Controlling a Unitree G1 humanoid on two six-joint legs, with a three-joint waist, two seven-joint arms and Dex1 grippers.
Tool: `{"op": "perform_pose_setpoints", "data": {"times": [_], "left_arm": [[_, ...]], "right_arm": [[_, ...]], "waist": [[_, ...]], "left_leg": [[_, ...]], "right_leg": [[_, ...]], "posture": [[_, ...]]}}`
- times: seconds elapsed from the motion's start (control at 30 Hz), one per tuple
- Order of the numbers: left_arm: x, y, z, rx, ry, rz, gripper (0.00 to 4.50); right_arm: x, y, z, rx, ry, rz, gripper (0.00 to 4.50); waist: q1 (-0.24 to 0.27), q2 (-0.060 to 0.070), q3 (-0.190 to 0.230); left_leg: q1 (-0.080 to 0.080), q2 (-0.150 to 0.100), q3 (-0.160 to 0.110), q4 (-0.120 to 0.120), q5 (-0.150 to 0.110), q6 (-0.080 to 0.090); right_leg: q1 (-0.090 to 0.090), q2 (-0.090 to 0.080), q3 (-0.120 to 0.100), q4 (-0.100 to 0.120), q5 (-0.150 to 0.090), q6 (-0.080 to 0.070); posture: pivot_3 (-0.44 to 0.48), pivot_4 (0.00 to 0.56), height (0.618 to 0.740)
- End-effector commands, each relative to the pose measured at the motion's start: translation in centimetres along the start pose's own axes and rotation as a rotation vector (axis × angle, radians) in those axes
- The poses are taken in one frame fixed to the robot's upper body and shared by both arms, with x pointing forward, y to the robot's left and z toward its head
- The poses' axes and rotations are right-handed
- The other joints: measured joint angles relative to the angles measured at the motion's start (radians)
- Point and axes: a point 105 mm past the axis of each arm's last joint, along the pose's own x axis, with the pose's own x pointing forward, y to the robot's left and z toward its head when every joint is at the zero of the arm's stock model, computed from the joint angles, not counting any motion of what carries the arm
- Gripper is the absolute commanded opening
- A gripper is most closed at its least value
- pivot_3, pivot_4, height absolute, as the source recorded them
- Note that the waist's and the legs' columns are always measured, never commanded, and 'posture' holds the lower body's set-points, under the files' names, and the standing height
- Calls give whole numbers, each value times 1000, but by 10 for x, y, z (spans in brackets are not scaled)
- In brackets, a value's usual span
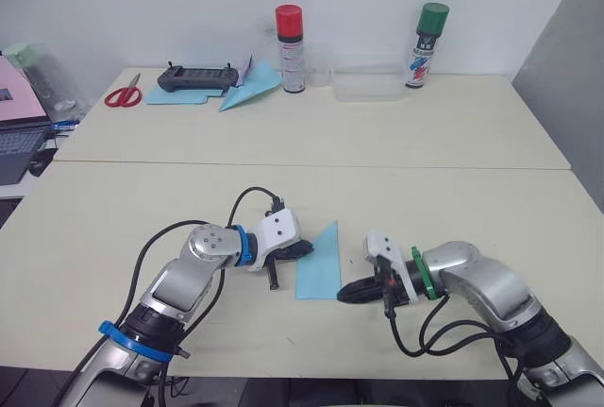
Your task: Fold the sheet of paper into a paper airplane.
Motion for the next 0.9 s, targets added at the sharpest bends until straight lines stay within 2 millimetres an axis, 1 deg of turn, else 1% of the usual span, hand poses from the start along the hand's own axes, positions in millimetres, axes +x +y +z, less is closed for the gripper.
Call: {"op": "perform_pose_setpoints", "data": {"times": [0.03,0.1,0.13,0.2,0.27,0.33,0.4,0.47,0.5,0.6,0.67,0.7,0.73,0.77,0.83,0.9], "left_arm": [[4,-7,-24,-58,81,-25,0],[4,-7,-24,-58,82,-24,0],[4,-7,-24,-59,82,-25,0],[4,-7,-25,-60,82,-27,0],[5,-7,-24,-60,80,-27,0],[4,-6,-23,-67,71,-19,0],[3,-4,-22,-74,67,-12,0],[0,-2,-22,-95,54,3,0],[-3,2,-19,-121,33,22,0],[-12,17,-5,-194,-52,73,0],[-22,22,6,-221,-101,56,0],[-27,24,11,-230,-116,40,531],[-31,25,14,-233,-123,23,727],[-33,25,15,-236,-125,14,1061],[-37,26,17,-237,-125,-7,1707],[-42,35,12,-145,-71,20,2340]], "right_arm": [[-15,0,46,-33,-155,-37,28],[-15,-5,55,-27,-195,-71,28],[-12,-10,57,-33,-201,-109,28],[-3,-20,56,-52,-192,-178,28],[6,-35,47,-75,-152,-278,28],[13,-47,28,-137,-54,-349,28],[17,-47,16,-126,-10,-342,28],[18,-47,12,-126,2,-339,28],[19,-46,11,-130,9,-332,28],[22,-45,8,-138,18,-326,28],[22,-46,7,-143,22,-327,28],[22,-48,8,-143,22,-330,0],[22,-49,8,-144,22,-332,0],[22,-49,8,-144,22,-332,0],[21,-50,9,-145,20,-333,0],[20,-52,10,-137,12,-335,0]], "waist": [[0,0,0],[2,0,0],[3,0,0],[3,0,0],[4,0,0],[5,0,0],[6,0,0],[5,0,0],[5,0,0],[3,0,0],[0,-2,2],[-4,-3,2],[-6,-3,3],[-7,-3,3],[-8,-3,3],[-8,-3,3]], "left_leg": [[0,0,0,0,0,0],[0,0,-1,0,0,0],[0,0,-1,0,0,0],[0,0,-1,-1,0,0],[-1,0,-1,-1,0,0],[-1,0,-1,-1,0,0],[-1,0,0,-1,0,0],[-2,0,0,-1,0,0],[-2,0,0,-1,0,0],[-2,0,-1,-1,0,0],[-3,1,-1,-1,0,0],[-5,1,-1,-1,0,0],[-8,1,-1,-1,0,0],[-11,1,-1,0,0,0],[-13,1,-1,0,0,0],[-13,1,-1,0,0,0]], "right_leg": [[0,0,0,0,0,0],[0,0,-1,0,0,0],[0,0,-1,0,0,0],[0,0,-2,0,0,0],[-1,0,-2,0,1,1],[-1,0,-1,0,1,2],[-2,0,-1,0,1,1],[-3,0,-1,0,1,3],[-3,0,0,0,3,5],[-4,0,-1,1,3,5],[-4,1,-1,2,3,5],[-6,1,-1,2,3,5],[-9,1,-2,3,3,5],[-12,1,-2,4,3,6],[-14,1,-2,4,3,6],[-14,1,-2,4,3,6]], "posture": [[0,150,740],[0,150,740],[0,150,740],[0,150,740],[0,150,740],[0,150,740],[0,150,740],[0,150,740],[0,150,740],[0,150,740],[0,150,740],[0,150,740],[0,150,740],[0,150,740],[0,150,740],[0,150,740]]}}
